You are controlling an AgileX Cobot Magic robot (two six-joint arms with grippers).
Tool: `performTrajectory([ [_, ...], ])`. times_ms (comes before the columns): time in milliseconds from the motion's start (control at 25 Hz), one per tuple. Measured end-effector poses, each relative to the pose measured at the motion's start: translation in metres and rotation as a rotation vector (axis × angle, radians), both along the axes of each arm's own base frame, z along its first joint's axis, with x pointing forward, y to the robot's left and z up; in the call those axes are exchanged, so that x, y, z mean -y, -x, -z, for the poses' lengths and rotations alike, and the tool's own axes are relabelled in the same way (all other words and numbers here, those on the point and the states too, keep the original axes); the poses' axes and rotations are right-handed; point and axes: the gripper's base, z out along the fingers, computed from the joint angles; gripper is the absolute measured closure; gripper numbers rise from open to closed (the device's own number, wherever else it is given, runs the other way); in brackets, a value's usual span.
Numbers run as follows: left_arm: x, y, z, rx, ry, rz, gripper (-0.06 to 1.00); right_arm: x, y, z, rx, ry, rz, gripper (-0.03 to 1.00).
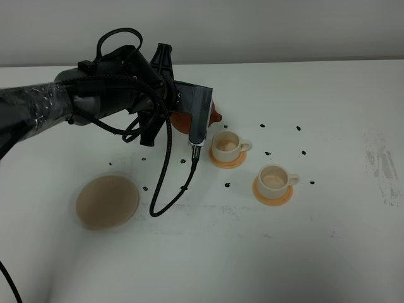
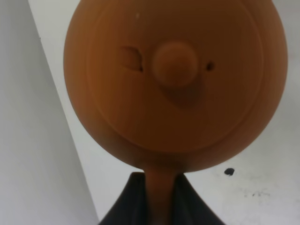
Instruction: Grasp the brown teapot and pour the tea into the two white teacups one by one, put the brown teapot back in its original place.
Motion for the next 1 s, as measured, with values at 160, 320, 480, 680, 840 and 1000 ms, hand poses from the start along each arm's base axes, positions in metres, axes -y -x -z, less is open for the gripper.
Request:
performTrajectory([
  [160,0.001,0.0,0.005,0.004,-0.03,0.019,0.86,0.0,0.0,0.0,0.0,0.0,0.0,0.5],
  [320,0.007,0.001,0.01,0.008,-0.035,0.043,0.86,0.0,0.0,0.0,0.0,0.0,0.0,0.5],
  [480,0.012,0.002,0.009,0.024,-0.024,0.065,0.86,0.0,0.0,0.0,0.0,0.0,0.0,0.5],
  [680,0.014,0.002,0.008,0.043,-0.053,0.092,0.86,0.0,0.0,0.0,0.0,0.0,0.0,0.5],
  [840,0.013,0.001,0.008,0.06,-0.083,0.11,0.86,0.0,0.0,0.0,0.0,0.0,0.0,0.5],
  [1000,0.013,0.001,0.008,0.067,-0.102,0.131,0.86,0.0,0.0,0.0,0.0,0.0,0.0,0.5],
])
